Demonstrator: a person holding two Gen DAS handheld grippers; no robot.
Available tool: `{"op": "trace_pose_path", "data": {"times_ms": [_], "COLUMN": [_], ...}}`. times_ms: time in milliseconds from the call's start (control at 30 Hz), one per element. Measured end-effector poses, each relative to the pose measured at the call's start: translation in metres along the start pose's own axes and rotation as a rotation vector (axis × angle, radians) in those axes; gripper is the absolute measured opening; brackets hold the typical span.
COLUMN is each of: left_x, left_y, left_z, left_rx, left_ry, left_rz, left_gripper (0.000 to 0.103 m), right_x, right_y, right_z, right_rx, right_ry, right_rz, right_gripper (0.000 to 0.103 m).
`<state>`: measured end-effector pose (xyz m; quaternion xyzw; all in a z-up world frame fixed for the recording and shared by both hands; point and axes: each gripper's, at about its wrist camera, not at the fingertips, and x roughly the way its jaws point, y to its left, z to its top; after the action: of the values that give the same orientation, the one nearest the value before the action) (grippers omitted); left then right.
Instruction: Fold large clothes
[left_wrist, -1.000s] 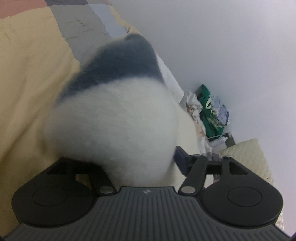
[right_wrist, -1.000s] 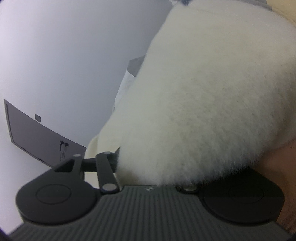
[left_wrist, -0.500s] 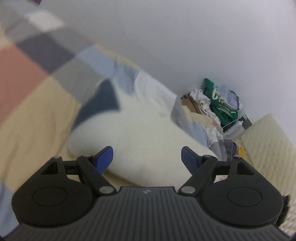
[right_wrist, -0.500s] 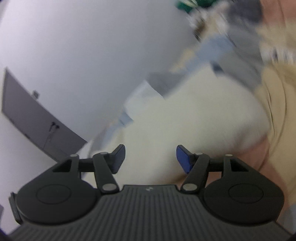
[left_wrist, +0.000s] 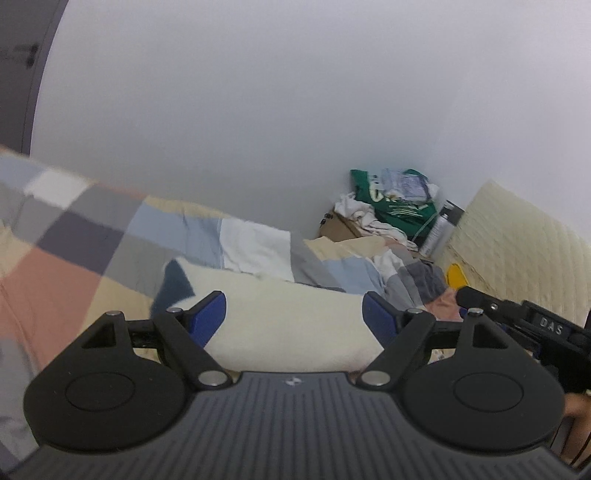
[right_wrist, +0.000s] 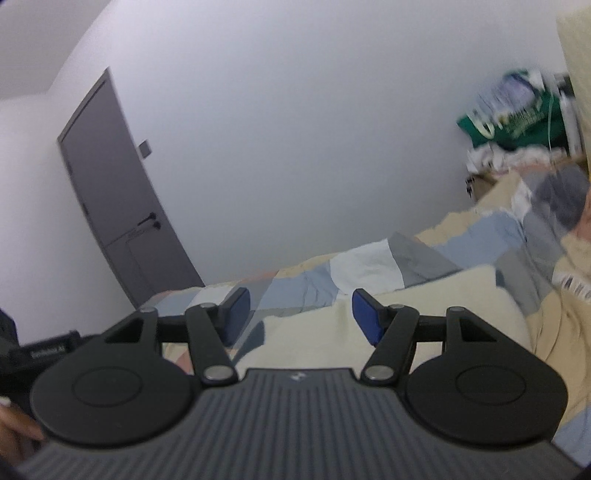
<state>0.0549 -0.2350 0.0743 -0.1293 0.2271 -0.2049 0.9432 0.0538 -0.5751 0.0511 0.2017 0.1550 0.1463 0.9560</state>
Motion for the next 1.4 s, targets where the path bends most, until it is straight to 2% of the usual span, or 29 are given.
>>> {"op": "trace_pose_path", "data": {"times_ms": [167, 367, 667, 900, 1033, 1300, 1400], "left_x": [-0.039, -0.060, -0.066, -0.058, -0.054, -0.054, -0.056], "left_y": [-0.015, -0.019, -0.014, -0.011, -0.013, -0.010, -0.008], "left_z": [-0.010, -0.028, -0.055, -0.067, -0.071, -0.070, -0.068], "left_rx": [0.079, 0.139, 0.155, 0.160, 0.186, 0.170, 0.153], "left_ry": [-0.030, -0.044, -0.042, -0.010, 0.012, 0.029, 0.037], "left_rz": [0.012, 0.032, 0.085, 0.098, 0.087, 0.073, 0.067], "left_gripper": [0.084, 0.084, 0.084, 0.084, 0.084, 0.084, 0.096], "right_x": [-0.021, -0.035, -0.043, -0.043, -0.044, -0.041, -0.042], "right_y": [0.024, 0.032, 0.040, 0.046, 0.047, 0.045, 0.045], "right_z": [-0.007, -0.028, -0.057, -0.070, -0.076, -0.078, -0.077], "right_rx": [-0.064, -0.091, -0.119, -0.125, -0.124, -0.114, -0.120], "right_ry": [0.003, 0.034, 0.062, 0.079, 0.098, 0.099, 0.101], "right_rz": [-0.024, -0.063, -0.125, -0.164, -0.169, -0.188, -0.195], "right_gripper": [0.065, 0.065, 0.065, 0.065, 0.065, 0.065, 0.065]}}
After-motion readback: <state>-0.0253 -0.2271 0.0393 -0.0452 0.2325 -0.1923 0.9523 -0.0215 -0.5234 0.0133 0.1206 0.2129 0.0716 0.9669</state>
